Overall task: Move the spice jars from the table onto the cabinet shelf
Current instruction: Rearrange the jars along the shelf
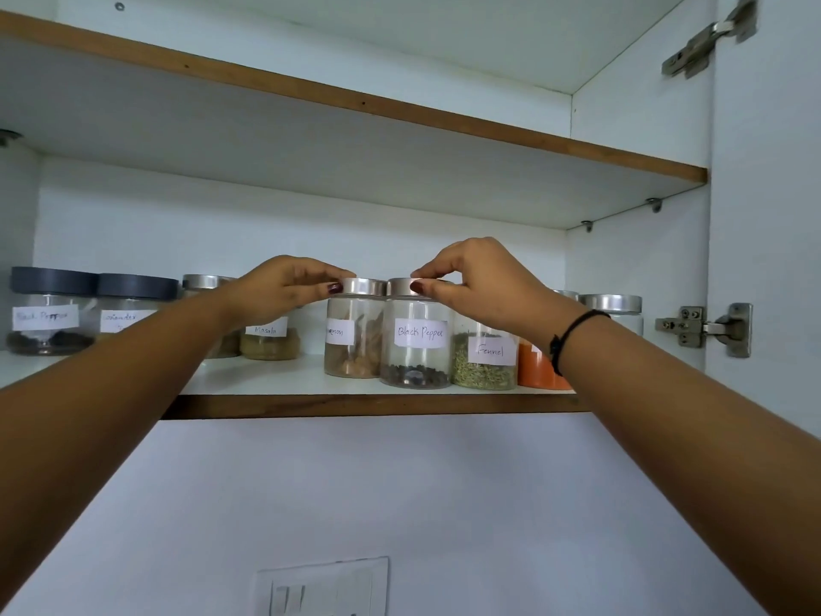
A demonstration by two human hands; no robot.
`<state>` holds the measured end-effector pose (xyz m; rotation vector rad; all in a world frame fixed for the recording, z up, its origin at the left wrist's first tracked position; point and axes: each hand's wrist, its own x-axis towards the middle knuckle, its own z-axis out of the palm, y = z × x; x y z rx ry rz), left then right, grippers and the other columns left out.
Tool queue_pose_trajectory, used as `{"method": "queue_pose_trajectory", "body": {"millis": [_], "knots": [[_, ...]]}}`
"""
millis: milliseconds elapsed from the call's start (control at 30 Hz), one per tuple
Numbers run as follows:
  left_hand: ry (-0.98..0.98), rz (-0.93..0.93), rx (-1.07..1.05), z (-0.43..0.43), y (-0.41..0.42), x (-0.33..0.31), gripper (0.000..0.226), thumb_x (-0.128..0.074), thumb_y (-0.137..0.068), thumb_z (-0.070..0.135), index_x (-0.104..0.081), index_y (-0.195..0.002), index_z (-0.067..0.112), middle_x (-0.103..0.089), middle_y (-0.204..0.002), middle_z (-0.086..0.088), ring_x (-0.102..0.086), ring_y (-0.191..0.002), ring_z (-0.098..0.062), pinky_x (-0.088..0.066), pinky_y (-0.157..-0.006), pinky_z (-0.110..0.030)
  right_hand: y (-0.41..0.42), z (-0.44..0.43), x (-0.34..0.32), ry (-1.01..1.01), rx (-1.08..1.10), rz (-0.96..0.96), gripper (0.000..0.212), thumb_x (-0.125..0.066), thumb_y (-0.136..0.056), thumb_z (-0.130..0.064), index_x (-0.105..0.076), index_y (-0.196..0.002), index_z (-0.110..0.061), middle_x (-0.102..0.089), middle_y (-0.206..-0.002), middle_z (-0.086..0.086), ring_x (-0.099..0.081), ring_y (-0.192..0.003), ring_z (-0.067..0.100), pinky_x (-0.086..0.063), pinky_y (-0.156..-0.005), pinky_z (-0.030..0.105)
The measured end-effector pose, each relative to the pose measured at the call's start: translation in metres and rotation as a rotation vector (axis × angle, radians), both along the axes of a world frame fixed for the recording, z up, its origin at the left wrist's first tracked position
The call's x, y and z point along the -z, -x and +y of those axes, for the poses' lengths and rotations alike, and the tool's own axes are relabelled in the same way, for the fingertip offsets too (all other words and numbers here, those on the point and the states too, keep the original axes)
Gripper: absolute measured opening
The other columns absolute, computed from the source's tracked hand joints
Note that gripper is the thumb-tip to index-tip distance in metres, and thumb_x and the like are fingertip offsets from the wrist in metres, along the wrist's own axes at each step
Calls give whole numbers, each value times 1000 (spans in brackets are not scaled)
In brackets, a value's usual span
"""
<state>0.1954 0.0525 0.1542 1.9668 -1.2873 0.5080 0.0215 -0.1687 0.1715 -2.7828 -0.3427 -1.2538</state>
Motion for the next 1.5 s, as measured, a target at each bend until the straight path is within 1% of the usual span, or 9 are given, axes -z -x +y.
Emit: {"method": "queue_pose_trajectory", "body": {"millis": [133, 267, 467, 567, 700, 833, 1167, 1333, 1500], "knots": [[55, 28, 10, -2, 2, -1, 27, -58, -98, 15, -64, -111, 37, -62, -111, 25, -61, -95, 18, -46, -78, -3, 1, 4, -10, 42, 31, 48, 26, -63, -95, -33, -77, -111, -18, -73, -113, -5, -60, -92, 3, -44, -77, 14], [66, -7, -53, -4, 4, -2, 29, -61, -97, 16, -67, -125, 21, -67, -115, 13, -60, -99, 3, -47, -86, -17, 4, 9, -19, 35, 31, 124, 25, -67, -92, -29, -78, -106, -12, -74, -113, -5, -67, -90, 7, -55, -85, 26], [141, -97, -142, -9, 9, 5, 31, -65, -94, 18, -68, -125, 14, -65, -113, 10, -57, -91, 9, -43, -79, -8, -2, 9, -27, 84, 72, 169, 24, -68, -92, -28, -77, -108, -12, -73, -115, -4, -62, -82, 2, -49, -76, 19], [202, -111, -156, -12, 10, 13, 31, -66, -93, 21, -69, -124, 14, -66, -113, 9, -58, -91, 10, -48, -92, -16, -8, 11, -27, 84, 88, 170, 23, -68, -92, -28, -77, -107, -13, -73, -116, -4, -62, -86, 3, -48, -78, 20], [196, -129, -199, -14, 14, 12, 32, -69, -92, 24, -70, -122, 11, -69, -120, 0, -61, -104, -9, -47, -96, -27, -13, 16, -28, 121, 141, 175, 23, -66, -93, -27, -77, -106, -12, -73, -117, -4, -65, -94, 8, -54, -87, 29], [160, -162, -276, -19, 16, 5, 34, -70, -91, 27, -70, -120, 10, -69, -120, -5, -62, -105, -15, -50, -95, -30, -20, 21, -29, 162, 214, 164, 25, -66, -93, -29, -77, -106, -11, -74, -114, -1, -67, -97, 18, -56, -89, 38], [88, -225, -378, -31, 3, -4, 25, -74, -88, 30, -73, -106, 12, -71, -108, -6, -64, -97, -19, -53, -85, -32, -37, 23, -33, 178, 296, 189, 27, -65, -92, -31, -77, -103, -9, -76, -103, 8, -69, -96, 26, -58, -86, 40], [77, -177, -366, -30, -3, -12, 27, -76, -86, 23, -73, -109, 8, -71, -102, -6, -61, -79, -12, -50, -67, -19, -49, 22, -32, 191, 336, 182, 27, -63, -94, -28, -74, -105, -6, -74, -104, 11, -68, -97, 29, -57, -84, 38], [98, -104, -329, -24, -11, -13, 28, -78, -84, 22, -75, -109, 10, -70, -99, -3, -62, -81, -10, -58, -81, -34, -66, 17, -26, 166, 351, 155, 26, -61, -95, -26, -73, -107, -7, -72, -107, 10, -67, -94, 29, -57, -85, 40]]}}
